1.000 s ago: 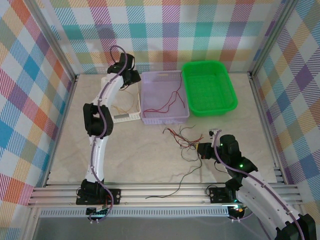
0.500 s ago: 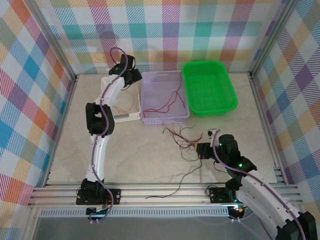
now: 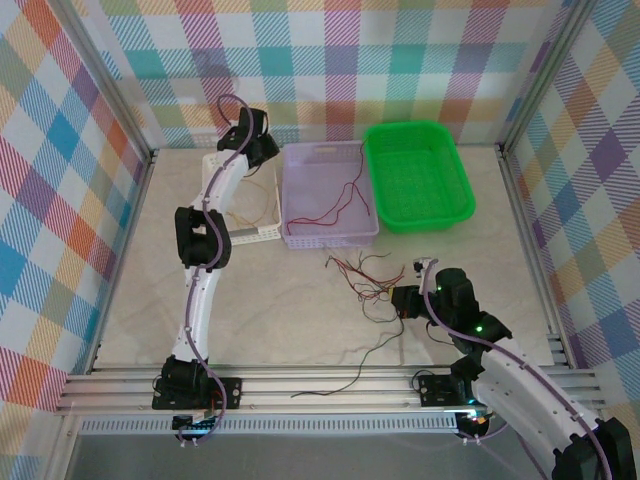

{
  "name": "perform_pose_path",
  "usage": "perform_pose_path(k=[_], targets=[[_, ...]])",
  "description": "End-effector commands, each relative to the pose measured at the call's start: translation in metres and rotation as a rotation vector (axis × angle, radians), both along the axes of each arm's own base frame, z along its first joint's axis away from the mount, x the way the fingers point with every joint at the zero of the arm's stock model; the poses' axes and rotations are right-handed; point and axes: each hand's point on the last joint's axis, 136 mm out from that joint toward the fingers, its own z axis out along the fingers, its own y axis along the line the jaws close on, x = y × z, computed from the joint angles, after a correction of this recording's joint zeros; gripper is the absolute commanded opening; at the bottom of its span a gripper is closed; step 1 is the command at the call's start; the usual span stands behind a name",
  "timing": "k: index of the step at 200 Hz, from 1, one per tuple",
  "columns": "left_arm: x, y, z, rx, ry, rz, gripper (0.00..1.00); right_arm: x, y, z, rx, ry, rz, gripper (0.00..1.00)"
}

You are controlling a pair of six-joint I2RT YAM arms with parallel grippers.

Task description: Untangle the cables

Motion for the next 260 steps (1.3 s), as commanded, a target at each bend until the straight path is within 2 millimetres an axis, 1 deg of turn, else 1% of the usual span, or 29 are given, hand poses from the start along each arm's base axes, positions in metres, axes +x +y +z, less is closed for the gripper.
perform_pose_path(k=[1,28,72,98,110,125,151,176,221,241,260], targets=[[0.012,0.011,0.008,-0.011,-0.048,0.024,0.49,0.001,0.006,0.006,0.007,-0.035,0.035,0.00],[0.014,0.011,0.005,-0.018,-0.050,0.023,0.46,0.001,0.006,0.006,0.007,-0.034,0.038,0.00],[0.017,0.007,-0.003,-0.046,-0.051,0.021,0.44,0.000,0.007,0.006,0.005,-0.037,0.040,0.00],[0.018,0.007,-0.004,-0.054,-0.053,0.027,0.39,-0.001,0.008,0.006,0.006,-0.036,0.045,0.00],[0.019,0.006,-0.003,-0.058,-0.056,0.029,0.30,-0.001,0.008,0.006,0.005,-0.036,0.046,0.00],[0.019,0.005,0.001,-0.062,-0.062,0.030,0.23,-0.001,0.007,0.006,0.004,-0.037,0.045,0.00],[0.018,0.006,0.012,-0.071,-0.078,0.033,0.11,-0.001,0.008,0.006,0.003,-0.037,0.046,0.00],[0.016,0.006,0.031,-0.079,-0.100,0.030,0.00,-0.002,0.008,0.007,0.005,-0.039,0.046,0.00],[0.009,0.002,0.071,-0.122,-0.145,0.012,0.00,-0.003,0.006,0.010,0.009,-0.046,0.040,0.00],[0.006,-0.002,0.080,-0.149,-0.152,0.000,0.00,-0.004,0.005,0.010,0.009,-0.048,0.038,0.00],[0.003,-0.004,0.082,-0.157,-0.149,-0.005,0.00,-0.005,0.005,0.010,0.009,-0.045,0.039,0.00]])
